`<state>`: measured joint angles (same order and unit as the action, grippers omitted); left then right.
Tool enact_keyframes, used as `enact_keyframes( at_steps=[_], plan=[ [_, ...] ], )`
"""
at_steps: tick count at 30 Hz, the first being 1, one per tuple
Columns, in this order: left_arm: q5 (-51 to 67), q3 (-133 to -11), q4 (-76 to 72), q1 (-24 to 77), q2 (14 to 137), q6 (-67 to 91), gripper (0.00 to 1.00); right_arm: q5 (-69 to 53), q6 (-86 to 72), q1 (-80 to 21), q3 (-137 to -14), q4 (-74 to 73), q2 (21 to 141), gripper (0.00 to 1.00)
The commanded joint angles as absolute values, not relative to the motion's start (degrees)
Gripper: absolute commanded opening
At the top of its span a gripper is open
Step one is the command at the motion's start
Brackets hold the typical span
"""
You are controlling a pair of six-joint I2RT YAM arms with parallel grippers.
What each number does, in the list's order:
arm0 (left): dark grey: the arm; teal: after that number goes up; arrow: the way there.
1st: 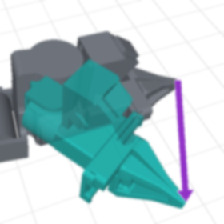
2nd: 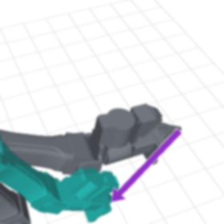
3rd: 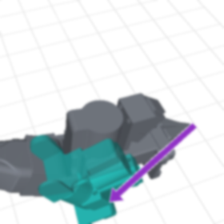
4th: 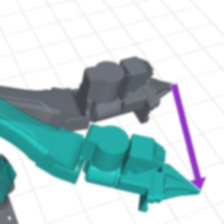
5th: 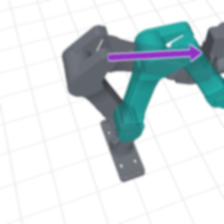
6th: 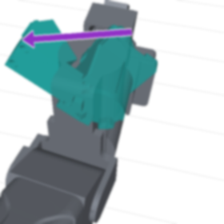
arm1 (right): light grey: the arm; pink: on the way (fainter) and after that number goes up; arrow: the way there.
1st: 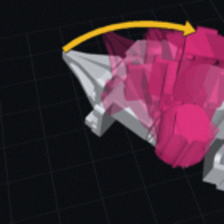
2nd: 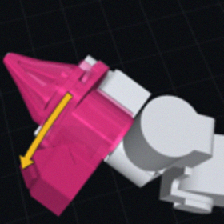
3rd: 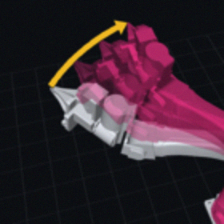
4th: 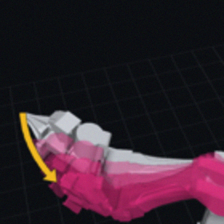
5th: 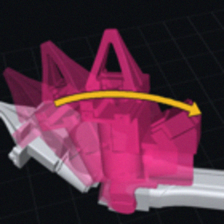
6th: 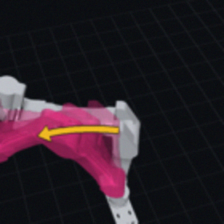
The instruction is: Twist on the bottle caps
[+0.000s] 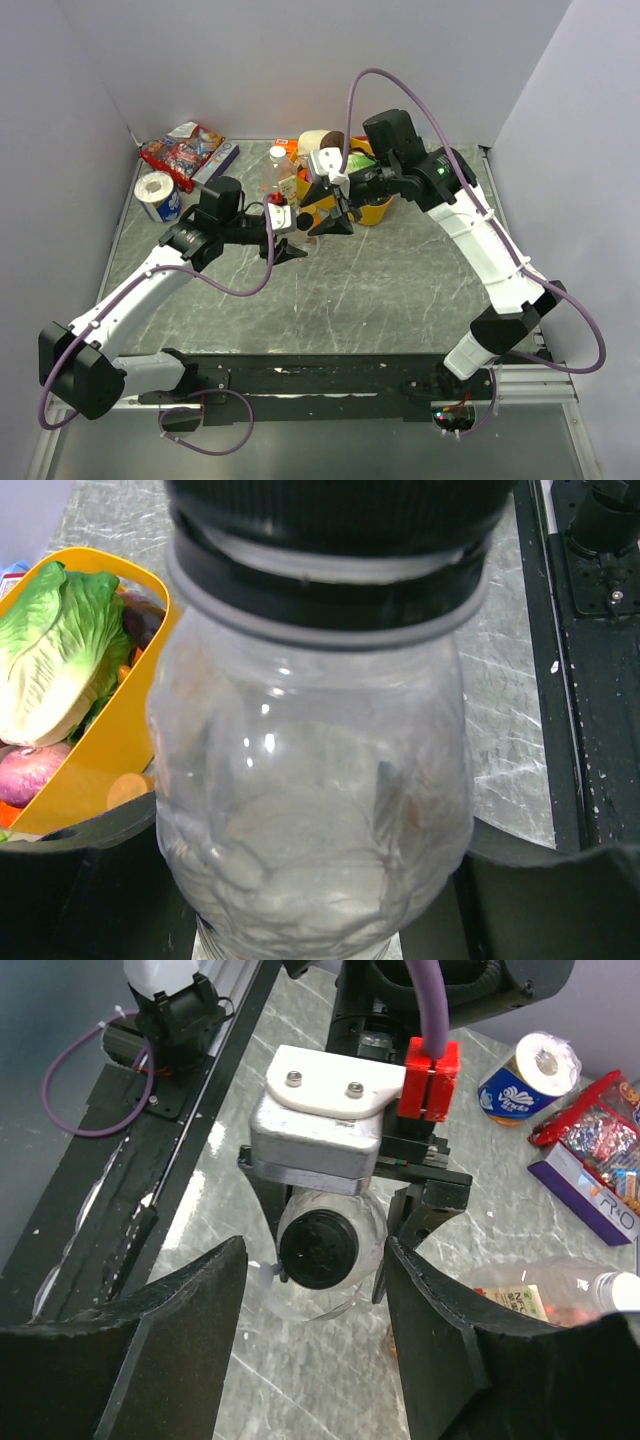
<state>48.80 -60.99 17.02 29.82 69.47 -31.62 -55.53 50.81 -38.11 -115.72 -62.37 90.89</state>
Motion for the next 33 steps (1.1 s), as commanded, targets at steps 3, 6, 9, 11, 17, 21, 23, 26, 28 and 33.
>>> enact_keyframes(
  at_steps=[3,6,9,11,17,21,23,26,28,33],
  plan=[
    [50.89,-62.93,13.98,30.06,69.08,-30.41,0.01,-57.13,48.96,-38.50,-115.31,-59.06,91.67,0.61],
    [50.71,-62.93,14.06,30.06,69.08,-30.23,0.01,-57.39,48.95,-38.58,-116.01,-59.67,92.37,0.58],
    [50.45,-62.84,14.15,30.06,68.99,-30.50,0.01,-57.48,49.04,-38.85,-116.37,-59.59,92.90,0.53],
    [50.28,-62.67,14.06,29.97,69.08,-30.24,0.01,-57.22,47.82,-38.85,-115.93,-58.45,92.55,0.45],
    [46.86,-60.65,8.01,30.15,69.17,-22.27,0.01,-52.58,34.33,-38.76,-111.20,-46.26,90.44,0.09],
    [33.87,-55.91,-4.98,30.85,67.68,-7.41,0.01,-44.59,22.52,-38.76,-102.67,-34.65,86.05,0.00],
    [24.64,-54.06,-10.44,31.63,66.89,1.34,0.01,-42.02,17.44,-38.76,-99.69,-31.31,84.29,0.00],
    [16.37,-54.75,-11.78,32.08,67.59,10.68,0.01,-39.29,11.63,-38.24,-98.97,-30.94,84.29,0.00],
    [10.32,-55.37,-11.51,32.17,68.11,15.01,0.01,-38.32,8.80,-37.45,-98.44,-30.32,84.20,0.00],
    [9.75,-55.29,-9.40,32.17,69.52,18.02,0.01,-38.06,6.15,-36.39,-97.74,-30.24,84.20,0.00]
  ],
)
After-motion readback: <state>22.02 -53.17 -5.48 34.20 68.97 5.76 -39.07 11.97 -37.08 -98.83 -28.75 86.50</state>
